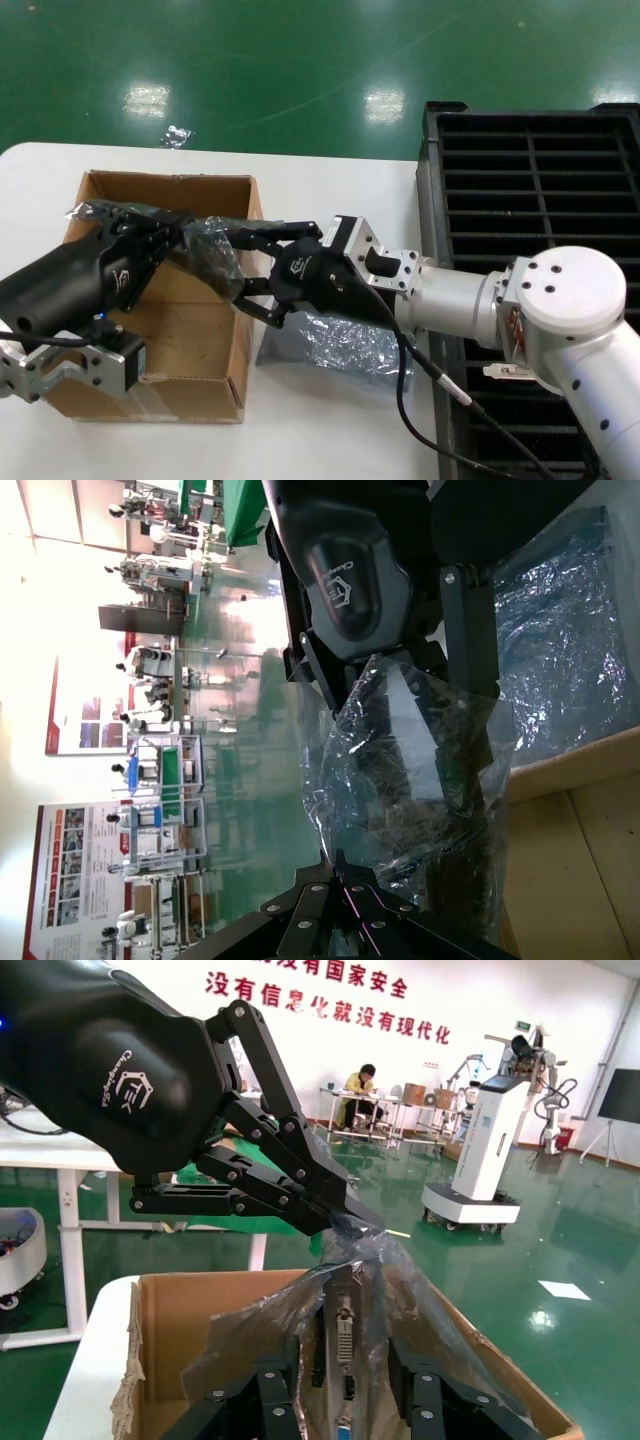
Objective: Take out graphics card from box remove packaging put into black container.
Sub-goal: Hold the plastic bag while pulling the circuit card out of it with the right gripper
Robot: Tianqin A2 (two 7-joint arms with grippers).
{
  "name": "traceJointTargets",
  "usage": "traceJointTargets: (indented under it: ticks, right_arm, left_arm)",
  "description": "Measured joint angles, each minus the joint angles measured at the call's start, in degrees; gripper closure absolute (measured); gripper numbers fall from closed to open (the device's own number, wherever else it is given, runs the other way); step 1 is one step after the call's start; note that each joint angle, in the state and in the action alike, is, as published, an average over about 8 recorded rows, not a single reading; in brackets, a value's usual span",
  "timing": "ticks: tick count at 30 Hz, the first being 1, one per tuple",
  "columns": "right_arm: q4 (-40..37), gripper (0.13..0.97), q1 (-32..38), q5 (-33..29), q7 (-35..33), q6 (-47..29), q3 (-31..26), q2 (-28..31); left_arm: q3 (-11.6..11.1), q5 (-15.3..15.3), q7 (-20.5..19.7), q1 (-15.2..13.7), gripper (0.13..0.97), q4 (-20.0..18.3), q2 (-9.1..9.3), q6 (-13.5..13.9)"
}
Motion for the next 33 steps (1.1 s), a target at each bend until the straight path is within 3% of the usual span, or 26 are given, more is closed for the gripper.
traceJointTargets:
  ticks: [22,27,33]
  right_arm:
    - [-2.9,0.897,0.6,0.7,-1.1,2.5,1.3,-1.7]
    - [1.8,0.906,-1.1,0.4,0.9,2.2,0.9,0.2]
    - [12.7,0.906,-4.8,0.1,5.3,1.6,0.6,4.8]
  left_arm:
    - [0.0,0.0,0.0,0.0,0.958,0.0,0.00,0.0]
    - [0.0,0.0,0.0,0.0,0.958,0.0,0.00,0.0]
    - [0.0,0.0,0.0,0.0,0.958,0.0,0.00,0.0]
